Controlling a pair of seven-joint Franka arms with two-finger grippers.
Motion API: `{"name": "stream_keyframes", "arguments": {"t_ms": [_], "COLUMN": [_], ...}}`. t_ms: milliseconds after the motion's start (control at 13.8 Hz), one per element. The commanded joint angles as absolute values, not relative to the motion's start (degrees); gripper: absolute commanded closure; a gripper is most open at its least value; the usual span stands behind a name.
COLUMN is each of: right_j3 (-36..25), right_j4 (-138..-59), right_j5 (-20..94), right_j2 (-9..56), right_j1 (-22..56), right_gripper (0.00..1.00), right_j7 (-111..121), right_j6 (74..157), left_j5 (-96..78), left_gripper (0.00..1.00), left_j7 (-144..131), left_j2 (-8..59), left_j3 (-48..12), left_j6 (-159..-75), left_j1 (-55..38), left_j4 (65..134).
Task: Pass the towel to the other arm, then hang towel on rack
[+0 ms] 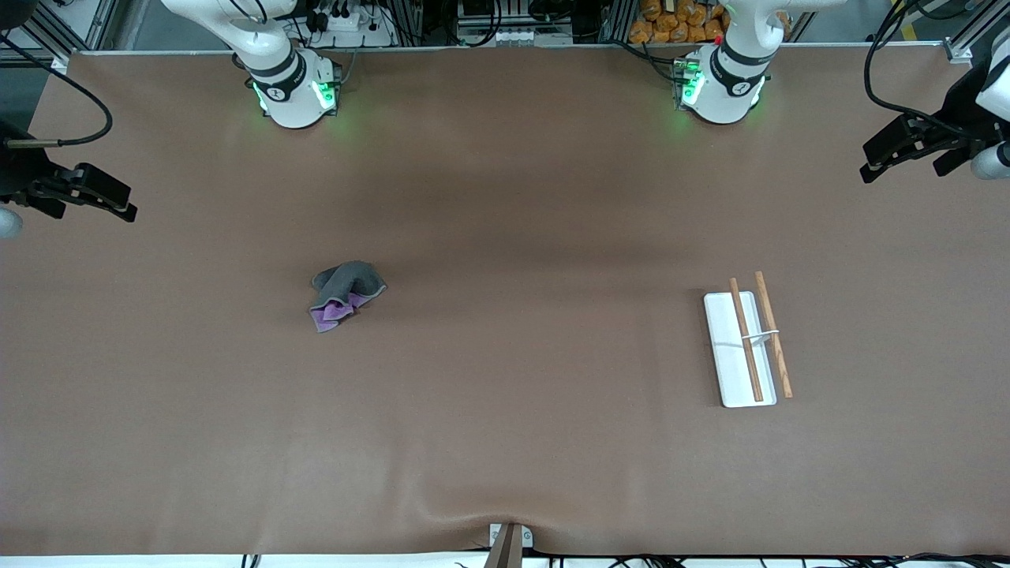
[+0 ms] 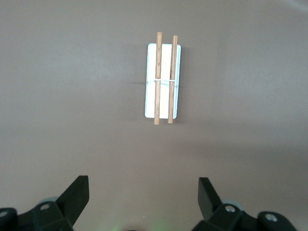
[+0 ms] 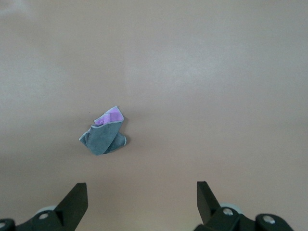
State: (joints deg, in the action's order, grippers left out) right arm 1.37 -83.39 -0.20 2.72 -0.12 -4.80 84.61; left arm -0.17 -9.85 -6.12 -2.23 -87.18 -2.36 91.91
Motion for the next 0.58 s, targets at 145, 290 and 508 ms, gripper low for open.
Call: {"name": "stream_keyframes", "arguments": {"t_ms": [145,290,508], "right_j3": [1.4,1.4,1.4], "right_j4": [-82.1,-82.2,-82.2], "right_j5": [-1.3,-1.4,-1.3], "right_j2": [3.1,3.2,3.3], "right_j1": [0.0,-0.1,0.1], "right_gripper": [0.0,0.0,0.0], "right_j7": [-4.8,-4.3,-4.1], "right_j6": [83.9,84.0,83.9], "left_j5": [-0.3,-0.1,0.4], "left_gripper": [0.0,0.0,0.0], "left_j7": [-9.3,-9.3,-9.2], "left_j2": [-7.0,-6.9,-6.9], "left_j3": [-2.0,-2.0,-2.0], "left_j6": [-86.3,-86.3,-86.3], "left_j1": [-2.4,-2.4,-2.5], "left_j4": [92.2,91.8,91.7]}}
